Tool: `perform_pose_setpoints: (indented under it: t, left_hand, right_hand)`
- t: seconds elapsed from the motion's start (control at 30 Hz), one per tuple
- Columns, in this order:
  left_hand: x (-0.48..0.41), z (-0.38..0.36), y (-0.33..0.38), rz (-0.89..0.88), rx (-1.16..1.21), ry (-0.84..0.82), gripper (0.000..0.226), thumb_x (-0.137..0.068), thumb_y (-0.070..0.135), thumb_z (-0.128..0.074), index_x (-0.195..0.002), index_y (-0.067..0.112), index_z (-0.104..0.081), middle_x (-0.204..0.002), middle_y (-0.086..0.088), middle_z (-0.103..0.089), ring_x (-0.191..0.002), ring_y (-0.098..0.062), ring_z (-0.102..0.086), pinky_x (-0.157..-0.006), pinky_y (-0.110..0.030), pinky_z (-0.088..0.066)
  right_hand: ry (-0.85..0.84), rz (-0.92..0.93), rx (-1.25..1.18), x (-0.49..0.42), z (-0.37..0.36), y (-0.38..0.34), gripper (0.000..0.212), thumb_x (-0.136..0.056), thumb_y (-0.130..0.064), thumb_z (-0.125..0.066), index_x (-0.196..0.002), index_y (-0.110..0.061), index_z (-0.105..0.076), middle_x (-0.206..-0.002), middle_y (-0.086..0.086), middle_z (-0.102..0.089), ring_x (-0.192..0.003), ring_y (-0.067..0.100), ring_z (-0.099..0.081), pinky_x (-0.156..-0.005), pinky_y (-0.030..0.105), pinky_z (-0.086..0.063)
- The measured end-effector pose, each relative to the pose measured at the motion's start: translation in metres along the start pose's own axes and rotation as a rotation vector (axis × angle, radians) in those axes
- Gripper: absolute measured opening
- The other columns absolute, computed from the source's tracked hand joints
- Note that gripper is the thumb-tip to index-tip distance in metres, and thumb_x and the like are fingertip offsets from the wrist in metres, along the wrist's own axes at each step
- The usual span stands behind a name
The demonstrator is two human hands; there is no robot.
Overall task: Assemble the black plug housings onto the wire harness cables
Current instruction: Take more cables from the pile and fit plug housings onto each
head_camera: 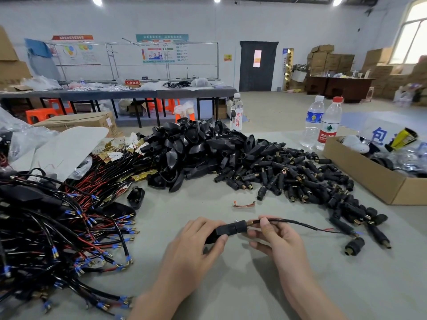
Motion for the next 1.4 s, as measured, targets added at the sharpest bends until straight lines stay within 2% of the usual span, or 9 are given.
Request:
perform_pose_setpoints:
  t: [0.17,0.33,0.67,0.9,1.03,1.13,1.23,1.4]
  left_hand:
    - [-0.002,-0.001,0.000,0.002,-0.038,0.015,0.023,-0.095,0.056,-0.043,-0.115,0.047,-0.050,-0.103,0.028,-0.051,-0.098,0.001,-0.050,-0.073,-0.026,-0.051]
    - [-0.002,-0.001,0.002,0.001,-0.062,0.018,0.024,-0.095,0.056,-0.043,-0.116,0.045,-0.051,-0.100,0.028,-0.051,-0.096,0.002,-0.050,-0.073,-0.027,-0.050]
    - [-0.006,-0.002,0.011,-0.009,-0.115,0.000,0.031,-0.094,0.056,-0.039,-0.114,0.041,-0.058,-0.097,0.020,-0.056,-0.095,-0.002,-0.052,-0.073,-0.029,-0.051]
    - [-0.007,-0.003,0.014,-0.014,-0.149,0.007,0.028,-0.095,0.054,-0.043,-0.111,0.040,-0.060,-0.095,0.017,-0.058,-0.093,-0.004,-0.054,-0.071,-0.027,-0.051]
    - [-0.008,-0.003,0.016,-0.013,-0.148,-0.001,0.029,-0.094,0.054,-0.043,-0.112,0.039,-0.061,-0.096,0.017,-0.058,-0.094,-0.003,-0.054,-0.072,-0.027,-0.050]
    - [-0.008,-0.002,0.018,-0.015,-0.150,-0.016,0.031,-0.094,0.054,-0.041,-0.111,0.039,-0.062,-0.096,0.017,-0.058,-0.095,-0.005,-0.054,-0.072,-0.027,-0.051]
    - [-0.008,0.000,0.020,-0.021,-0.144,-0.033,0.034,-0.094,0.055,-0.039,-0.112,0.038,-0.062,-0.096,0.016,-0.058,-0.095,-0.005,-0.054,-0.073,-0.026,-0.049]
    - [-0.008,-0.002,0.024,-0.033,-0.145,-0.064,0.039,-0.094,0.057,-0.034,-0.114,0.038,-0.062,-0.098,0.016,-0.058,-0.098,-0.004,-0.053,-0.077,-0.024,-0.048]
  right_hand:
    - [0.030,0.019,0.031,0.003,0.001,-0.005,0.018,-0.101,-0.016,-0.053,-0.104,0.000,-0.062,-0.087,0.008,-0.077,-0.079,0.021,-0.076,-0.060,0.022,-0.059]
    - [0.061,0.007,0.028,0.004,0.001,-0.005,0.017,-0.101,-0.018,-0.053,-0.099,-0.004,-0.062,-0.086,0.010,-0.077,-0.078,0.022,-0.076,-0.059,0.023,-0.059]
    - [0.126,-0.022,-0.005,0.001,0.006,0.003,0.023,-0.102,-0.021,-0.053,-0.100,0.001,-0.062,-0.089,0.006,-0.077,-0.080,0.019,-0.075,-0.059,0.031,-0.060]
    - [0.201,-0.022,-0.060,0.003,0.007,0.000,0.021,-0.103,-0.018,-0.050,-0.100,0.001,-0.058,-0.082,0.006,-0.077,-0.074,0.022,-0.075,-0.054,0.027,-0.058]
    - [0.232,0.001,-0.051,0.004,0.007,-0.002,0.018,-0.104,-0.019,-0.048,-0.101,-0.003,-0.056,-0.079,0.000,-0.077,-0.071,0.023,-0.075,-0.051,0.025,-0.057]
    - [0.244,0.016,-0.034,0.004,0.007,-0.002,0.018,-0.105,-0.020,-0.047,-0.102,-0.004,-0.054,-0.079,-0.004,-0.076,-0.070,0.023,-0.075,-0.053,0.024,-0.058]
    - [0.247,0.032,-0.021,0.003,0.007,-0.003,0.022,-0.105,-0.020,-0.046,-0.107,0.000,-0.054,-0.084,0.001,-0.077,-0.071,0.024,-0.075,-0.057,0.025,-0.059]
    - [0.268,0.053,-0.017,0.002,0.010,-0.001,0.027,-0.106,-0.020,-0.044,-0.111,0.005,-0.054,-0.082,0.003,-0.077,-0.067,0.017,-0.072,-0.060,0.022,-0.058]
Point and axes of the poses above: each hand's wrist, its own x-axis away from the middle knuckle, its own z-axis out of the back of the hand, y = z × x, the point moved 4 cm from there along -x, towards the middle knuckle
